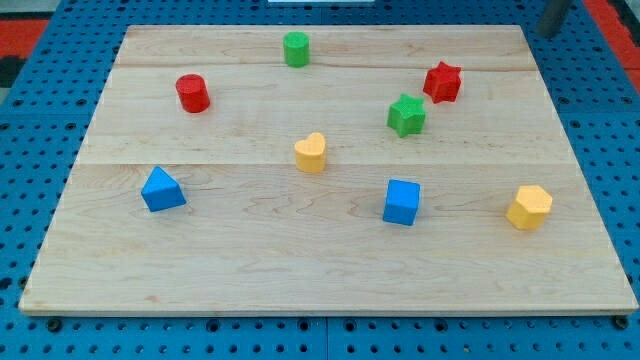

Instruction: Slightly touch the blue cube

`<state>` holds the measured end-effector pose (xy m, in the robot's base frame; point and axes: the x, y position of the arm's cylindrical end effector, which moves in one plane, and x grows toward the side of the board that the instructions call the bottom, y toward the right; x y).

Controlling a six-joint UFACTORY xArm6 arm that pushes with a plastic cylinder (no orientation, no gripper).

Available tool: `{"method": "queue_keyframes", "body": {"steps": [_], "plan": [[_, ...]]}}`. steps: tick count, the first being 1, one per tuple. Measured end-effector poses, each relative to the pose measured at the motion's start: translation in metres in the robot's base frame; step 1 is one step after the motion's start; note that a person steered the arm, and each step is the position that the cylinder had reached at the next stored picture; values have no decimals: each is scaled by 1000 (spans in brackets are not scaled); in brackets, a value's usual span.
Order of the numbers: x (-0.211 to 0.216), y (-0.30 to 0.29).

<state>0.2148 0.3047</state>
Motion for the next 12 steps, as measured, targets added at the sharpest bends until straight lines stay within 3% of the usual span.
{"method": "queue_keyframes", "body": {"steps": [1,2,3,5,9,12], "plan": [[19,-30],[83,-1],[129,-10],[177,-95],[179,-105],[209,-129]]}}
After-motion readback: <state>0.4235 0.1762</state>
